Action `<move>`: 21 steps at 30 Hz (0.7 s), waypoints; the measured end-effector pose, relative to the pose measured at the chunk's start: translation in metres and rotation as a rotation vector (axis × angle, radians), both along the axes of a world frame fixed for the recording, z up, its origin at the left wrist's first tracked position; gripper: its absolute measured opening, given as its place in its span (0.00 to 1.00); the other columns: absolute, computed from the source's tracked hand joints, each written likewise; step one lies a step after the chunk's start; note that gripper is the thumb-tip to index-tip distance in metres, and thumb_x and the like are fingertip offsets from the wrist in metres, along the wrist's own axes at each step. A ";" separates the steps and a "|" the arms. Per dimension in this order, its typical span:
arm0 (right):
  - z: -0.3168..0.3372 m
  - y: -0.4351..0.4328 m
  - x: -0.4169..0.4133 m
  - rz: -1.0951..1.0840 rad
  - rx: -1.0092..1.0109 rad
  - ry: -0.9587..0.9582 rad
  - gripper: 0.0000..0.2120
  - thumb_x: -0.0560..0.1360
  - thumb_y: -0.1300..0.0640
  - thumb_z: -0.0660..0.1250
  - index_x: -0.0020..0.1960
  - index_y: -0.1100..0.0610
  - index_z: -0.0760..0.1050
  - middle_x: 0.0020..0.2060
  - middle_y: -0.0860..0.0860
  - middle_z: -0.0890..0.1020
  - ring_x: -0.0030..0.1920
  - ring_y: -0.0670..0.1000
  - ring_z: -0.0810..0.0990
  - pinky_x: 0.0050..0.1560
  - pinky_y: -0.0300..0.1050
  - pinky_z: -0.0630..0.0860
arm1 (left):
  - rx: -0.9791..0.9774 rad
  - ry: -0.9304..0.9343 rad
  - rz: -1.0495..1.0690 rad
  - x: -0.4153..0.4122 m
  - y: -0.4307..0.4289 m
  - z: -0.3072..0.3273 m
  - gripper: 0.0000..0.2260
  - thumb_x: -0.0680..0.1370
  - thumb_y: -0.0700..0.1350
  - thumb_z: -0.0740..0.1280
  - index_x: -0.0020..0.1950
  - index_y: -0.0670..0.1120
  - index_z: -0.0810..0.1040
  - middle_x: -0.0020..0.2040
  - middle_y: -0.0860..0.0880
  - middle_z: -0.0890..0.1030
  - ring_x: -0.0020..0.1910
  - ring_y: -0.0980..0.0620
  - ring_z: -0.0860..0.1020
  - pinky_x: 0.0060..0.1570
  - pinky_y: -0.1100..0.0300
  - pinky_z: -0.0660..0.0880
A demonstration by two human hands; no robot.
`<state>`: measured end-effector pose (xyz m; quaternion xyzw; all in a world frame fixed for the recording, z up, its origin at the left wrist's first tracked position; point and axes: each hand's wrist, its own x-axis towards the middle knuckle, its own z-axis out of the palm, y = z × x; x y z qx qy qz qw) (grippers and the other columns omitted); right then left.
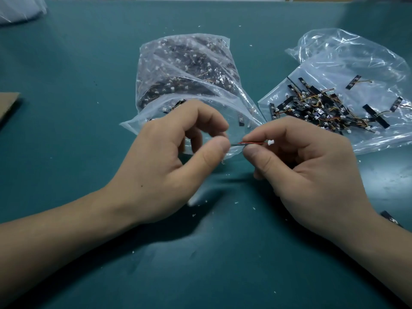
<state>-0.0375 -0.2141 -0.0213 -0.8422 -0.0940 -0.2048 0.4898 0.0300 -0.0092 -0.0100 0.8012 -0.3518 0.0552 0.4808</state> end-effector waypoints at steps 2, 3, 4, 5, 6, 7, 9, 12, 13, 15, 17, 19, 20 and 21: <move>0.001 0.000 0.000 -0.003 -0.026 -0.009 0.03 0.77 0.55 0.74 0.49 0.48 0.84 0.33 0.49 0.82 0.30 0.53 0.80 0.33 0.49 0.76 | 0.027 0.049 -0.032 0.000 0.000 0.000 0.10 0.81 0.52 0.63 0.50 0.49 0.82 0.40 0.52 0.83 0.39 0.48 0.81 0.41 0.55 0.75; 0.001 0.001 0.000 0.002 -0.043 -0.008 0.02 0.77 0.55 0.74 0.49 0.49 0.85 0.32 0.49 0.82 0.30 0.52 0.79 0.33 0.46 0.75 | 0.041 0.052 -0.039 0.000 0.000 0.000 0.11 0.82 0.51 0.64 0.46 0.49 0.83 0.36 0.52 0.82 0.36 0.48 0.80 0.39 0.53 0.74; 0.002 0.001 0.000 0.011 -0.054 -0.003 0.02 0.77 0.55 0.74 0.49 0.49 0.85 0.32 0.48 0.82 0.29 0.51 0.79 0.32 0.42 0.74 | 0.058 0.034 -0.035 -0.001 -0.001 0.000 0.10 0.82 0.49 0.65 0.44 0.50 0.82 0.34 0.51 0.81 0.34 0.48 0.79 0.37 0.52 0.73; 0.003 0.001 -0.001 0.023 -0.054 0.007 0.03 0.77 0.54 0.74 0.49 0.50 0.86 0.31 0.49 0.82 0.29 0.49 0.78 0.31 0.38 0.73 | 0.070 0.014 -0.023 -0.001 -0.001 0.000 0.09 0.81 0.48 0.66 0.42 0.51 0.82 0.32 0.51 0.80 0.33 0.48 0.78 0.35 0.52 0.72; 0.003 0.001 -0.001 0.035 -0.041 0.019 0.04 0.78 0.54 0.73 0.50 0.50 0.86 0.31 0.49 0.82 0.28 0.48 0.77 0.31 0.36 0.71 | 0.077 0.003 -0.014 -0.001 -0.002 -0.001 0.08 0.81 0.47 0.67 0.42 0.51 0.82 0.32 0.52 0.80 0.32 0.49 0.77 0.35 0.54 0.72; 0.003 0.001 -0.001 0.045 -0.023 0.026 0.05 0.78 0.54 0.72 0.51 0.49 0.86 0.31 0.49 0.82 0.27 0.47 0.76 0.31 0.33 0.70 | 0.079 0.003 -0.007 -0.001 -0.002 -0.001 0.07 0.80 0.47 0.68 0.43 0.51 0.82 0.33 0.53 0.80 0.33 0.49 0.77 0.35 0.57 0.73; 0.004 0.001 -0.001 0.053 -0.008 0.027 0.06 0.78 0.55 0.72 0.52 0.48 0.86 0.31 0.46 0.82 0.27 0.45 0.76 0.32 0.30 0.70 | 0.076 -0.001 0.015 0.000 -0.002 0.000 0.04 0.79 0.47 0.70 0.45 0.52 0.84 0.35 0.58 0.80 0.33 0.52 0.76 0.35 0.67 0.70; 0.004 0.001 -0.001 0.060 -0.036 0.037 0.07 0.78 0.54 0.72 0.54 0.47 0.86 0.32 0.41 0.82 0.27 0.44 0.76 0.33 0.30 0.70 | 0.109 -0.015 0.053 -0.001 -0.003 -0.002 0.03 0.78 0.49 0.71 0.46 0.54 0.85 0.36 0.60 0.81 0.34 0.52 0.77 0.35 0.70 0.70; 0.004 0.000 0.000 0.065 -0.056 0.037 0.07 0.78 0.54 0.73 0.55 0.47 0.86 0.32 0.39 0.81 0.27 0.45 0.76 0.33 0.31 0.70 | 0.119 -0.018 0.066 -0.002 -0.003 -0.002 0.03 0.78 0.49 0.71 0.46 0.54 0.85 0.36 0.60 0.81 0.34 0.51 0.78 0.34 0.69 0.70; 0.004 -0.001 0.000 0.081 -0.115 0.032 0.10 0.77 0.53 0.73 0.58 0.46 0.86 0.33 0.38 0.79 0.27 0.46 0.75 0.33 0.33 0.70 | 0.106 -0.010 0.079 -0.002 -0.003 -0.003 0.03 0.78 0.49 0.72 0.46 0.54 0.85 0.36 0.59 0.82 0.33 0.53 0.78 0.32 0.71 0.69; 0.004 -0.001 -0.001 0.117 -0.198 0.023 0.15 0.77 0.54 0.73 0.63 0.47 0.83 0.34 0.39 0.79 0.28 0.48 0.76 0.33 0.37 0.72 | 0.060 0.027 0.083 0.000 -0.003 -0.003 0.04 0.79 0.45 0.73 0.46 0.52 0.85 0.35 0.59 0.83 0.30 0.60 0.77 0.32 0.75 0.67; 0.004 0.000 -0.002 0.146 -0.240 0.009 0.18 0.78 0.56 0.71 0.67 0.49 0.81 0.35 0.40 0.80 0.28 0.49 0.77 0.33 0.40 0.74 | 0.022 0.046 0.085 0.001 -0.002 -0.003 0.05 0.80 0.43 0.72 0.46 0.51 0.85 0.35 0.59 0.83 0.31 0.62 0.78 0.33 0.75 0.67; 0.005 0.000 -0.003 0.148 -0.237 0.006 0.17 0.79 0.56 0.70 0.67 0.50 0.80 0.34 0.41 0.81 0.28 0.49 0.78 0.33 0.41 0.74 | 0.007 0.047 0.081 0.002 -0.001 -0.002 0.05 0.80 0.43 0.72 0.46 0.51 0.84 0.36 0.59 0.84 0.32 0.61 0.79 0.33 0.73 0.68; 0.005 0.000 -0.003 0.142 -0.219 0.006 0.15 0.80 0.56 0.69 0.66 0.51 0.81 0.33 0.43 0.82 0.29 0.49 0.79 0.34 0.43 0.75 | -0.003 0.047 0.076 0.001 -0.001 -0.002 0.04 0.80 0.44 0.71 0.47 0.52 0.84 0.36 0.59 0.84 0.33 0.58 0.80 0.34 0.71 0.70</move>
